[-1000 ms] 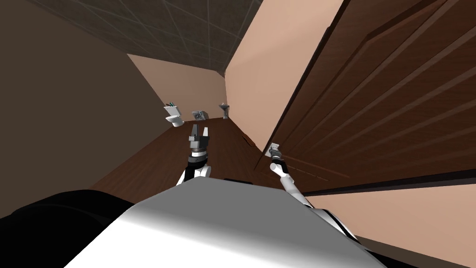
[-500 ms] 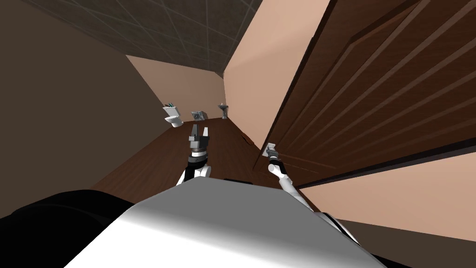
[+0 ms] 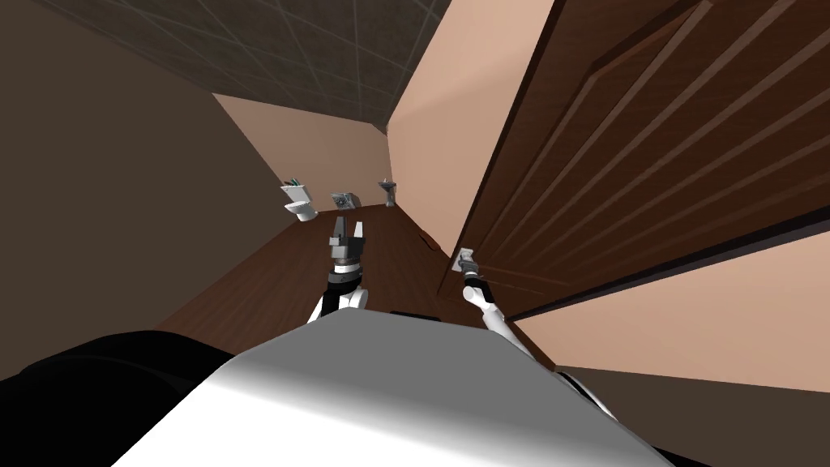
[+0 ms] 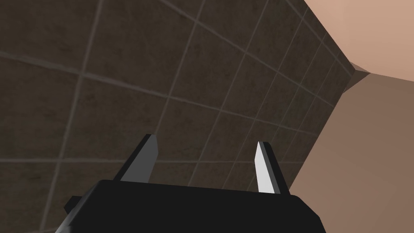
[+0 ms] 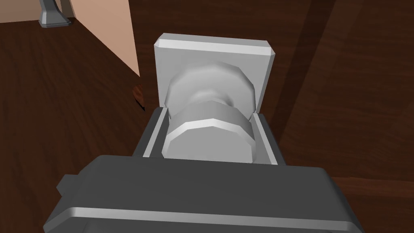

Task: Pull the door open

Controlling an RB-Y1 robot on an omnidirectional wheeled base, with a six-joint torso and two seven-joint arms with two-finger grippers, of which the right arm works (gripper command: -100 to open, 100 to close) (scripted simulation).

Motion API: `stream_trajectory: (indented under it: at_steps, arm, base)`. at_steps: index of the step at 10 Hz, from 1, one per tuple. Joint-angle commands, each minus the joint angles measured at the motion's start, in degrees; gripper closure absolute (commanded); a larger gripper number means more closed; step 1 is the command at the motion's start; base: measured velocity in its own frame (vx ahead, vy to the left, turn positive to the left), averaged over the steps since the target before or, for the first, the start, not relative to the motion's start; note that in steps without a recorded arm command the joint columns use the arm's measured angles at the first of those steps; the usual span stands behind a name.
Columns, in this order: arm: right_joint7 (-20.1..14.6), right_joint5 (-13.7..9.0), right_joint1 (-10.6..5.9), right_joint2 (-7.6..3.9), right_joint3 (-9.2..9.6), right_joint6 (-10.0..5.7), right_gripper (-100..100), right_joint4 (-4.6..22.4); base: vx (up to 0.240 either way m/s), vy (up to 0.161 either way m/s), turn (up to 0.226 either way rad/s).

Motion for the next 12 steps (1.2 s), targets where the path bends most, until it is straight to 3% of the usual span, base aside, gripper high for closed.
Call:
stream_trajectory:
  at_steps: [1, 4, 5, 7, 8, 11, 12]
  arm:
    - [0.5, -0.2, 0.68, 0.39, 1.73, 0.35, 100, -1.7]
    - [1.4, -0.7, 1.61, 0.62, 3.81, 0.65, 100, -3.9]
    - [1.2, -0.7, 1.73, 0.31, 3.04, 0.77, 100, -3.6]
    - [0.1, -0.1, 3.20, -1.47, 4.91, -0.21, 100, -5.2]
    - [-1.0, 0.5, 4.47, -3.15, 6.38, -1.20, 100, -6.7]
    - [-3.0, 1.5, 6.88, -6.35, 9.20, -3.10, 100, -9.5]
    - [-3.0, 1.5, 6.88, -6.35, 9.20, -3.10, 100, -9.5]
  base:
    - [-0.105, -0.084, -0.024]
    - [-0.101, -0.091, -0.020]
    - [-0.052, -0.054, 0.019]
    - [0.080, 0.122, -0.114]
    - [0.112, 0.151, -0.191]
    - [0.051, 0.087, -0.119]
    - [-0.003, 0.015, -0.030]
